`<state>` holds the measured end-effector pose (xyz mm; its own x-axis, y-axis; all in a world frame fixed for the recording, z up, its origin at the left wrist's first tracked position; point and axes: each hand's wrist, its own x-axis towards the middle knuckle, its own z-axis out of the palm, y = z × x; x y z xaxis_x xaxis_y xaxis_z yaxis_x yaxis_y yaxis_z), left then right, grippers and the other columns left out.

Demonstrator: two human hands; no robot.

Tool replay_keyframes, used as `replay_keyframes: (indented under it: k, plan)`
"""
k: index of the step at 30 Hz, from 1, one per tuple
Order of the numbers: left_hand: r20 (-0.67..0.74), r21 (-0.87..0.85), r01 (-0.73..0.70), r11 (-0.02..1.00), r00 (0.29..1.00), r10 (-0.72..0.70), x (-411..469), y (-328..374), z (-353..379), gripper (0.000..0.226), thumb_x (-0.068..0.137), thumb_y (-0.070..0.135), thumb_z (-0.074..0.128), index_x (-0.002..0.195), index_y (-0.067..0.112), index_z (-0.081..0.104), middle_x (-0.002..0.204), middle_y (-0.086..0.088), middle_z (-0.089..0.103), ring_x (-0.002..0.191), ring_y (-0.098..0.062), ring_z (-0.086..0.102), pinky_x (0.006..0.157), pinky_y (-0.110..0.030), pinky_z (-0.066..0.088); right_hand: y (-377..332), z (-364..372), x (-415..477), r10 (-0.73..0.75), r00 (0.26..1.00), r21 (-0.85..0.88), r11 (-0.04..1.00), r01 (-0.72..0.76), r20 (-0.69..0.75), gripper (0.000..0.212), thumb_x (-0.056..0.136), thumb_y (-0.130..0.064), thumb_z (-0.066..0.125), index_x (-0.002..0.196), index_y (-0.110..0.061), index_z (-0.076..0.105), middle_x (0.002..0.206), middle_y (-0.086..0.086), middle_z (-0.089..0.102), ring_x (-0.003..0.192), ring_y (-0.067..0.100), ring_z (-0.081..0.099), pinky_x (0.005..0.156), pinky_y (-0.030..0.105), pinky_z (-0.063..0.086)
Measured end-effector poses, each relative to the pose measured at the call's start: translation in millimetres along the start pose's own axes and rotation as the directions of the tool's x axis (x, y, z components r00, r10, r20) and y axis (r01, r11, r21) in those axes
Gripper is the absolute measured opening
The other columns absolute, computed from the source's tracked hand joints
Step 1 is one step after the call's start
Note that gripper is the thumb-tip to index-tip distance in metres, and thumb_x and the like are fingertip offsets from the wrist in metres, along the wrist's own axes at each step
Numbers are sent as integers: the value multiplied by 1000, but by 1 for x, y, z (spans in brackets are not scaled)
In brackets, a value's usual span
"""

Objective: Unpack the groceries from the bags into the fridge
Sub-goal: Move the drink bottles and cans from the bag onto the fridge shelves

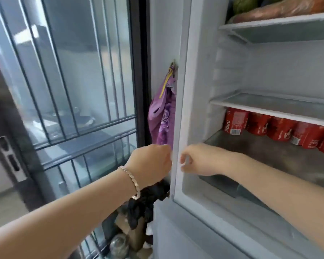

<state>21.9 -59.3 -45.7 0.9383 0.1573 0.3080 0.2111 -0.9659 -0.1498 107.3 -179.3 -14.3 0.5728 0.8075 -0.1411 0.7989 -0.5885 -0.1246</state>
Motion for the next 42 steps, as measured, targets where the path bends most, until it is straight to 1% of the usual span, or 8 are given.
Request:
replay_keyframes:
  k: [3,7,17,24,28,32,37,42]
  plan:
    - [129,-20,276,961,954,-271,-71,-39,-5,22,96,15,35,104,12,55,106,-2,59,88,-27,57,67,-34,45,-60,26,3,-181,983,-82,980,181,9,26,90,-30,52,108,-15,62,110,4,63,100,24,59,86,39,51]
    - [145,-72,613,787,787,-600,-198,-83,-19,18,91,21,40,88,15,56,93,-3,65,84,-28,60,69,-29,42,-166,61,-13,-450,892,-194,871,450,47,27,93,-28,47,115,-15,58,112,4,60,102,26,57,74,32,43]
    - [134,143,974,174,155,-979,-598,-101,-85,26,91,27,41,107,18,60,113,-6,64,103,-28,59,79,-30,44,-495,173,-189,-923,366,-167,345,924,115,28,93,-28,46,113,-16,62,115,4,63,108,26,58,85,29,45]
    - [54,213,927,-307,-325,-944,-875,-30,-169,24,92,24,40,108,17,57,116,-6,62,107,-29,58,81,-29,41,-687,260,-396,-971,8,-50,-4,999,239,25,91,-26,45,107,-19,63,108,2,65,98,27,59,77,28,47]
    - [10,225,839,-495,-510,-860,-995,15,-209,22,93,22,38,103,16,57,112,-7,63,102,-30,59,78,-32,41,-772,299,-505,-939,-147,9,-152,988,311,20,92,-23,42,82,-21,59,81,-1,53,81,24,53,68,30,42]
    - [-23,194,758,-623,-632,-775,-1090,45,-231,22,93,21,38,100,16,58,109,-8,64,100,-31,59,82,-34,44,-846,340,-591,-872,-316,94,-303,948,373,24,94,-25,43,100,-16,64,86,-1,52,84,22,54,75,31,45]
    - [-67,160,675,-721,-721,-690,-1189,64,-243,19,93,22,42,101,18,58,108,-5,64,99,-29,60,78,-32,44,-937,393,-673,-795,-444,126,-433,892,413,24,94,-26,42,100,-17,64,77,-4,50,88,23,57,77,32,46]
    - [-129,57,548,-835,-825,-550,-1283,61,-256,17,93,23,43,97,19,58,97,-1,65,85,-21,59,66,-26,40,-1026,431,-744,-734,-567,199,-534,822,375,23,90,-19,43,96,-16,65,91,-2,62,83,19,58,73,31,50]
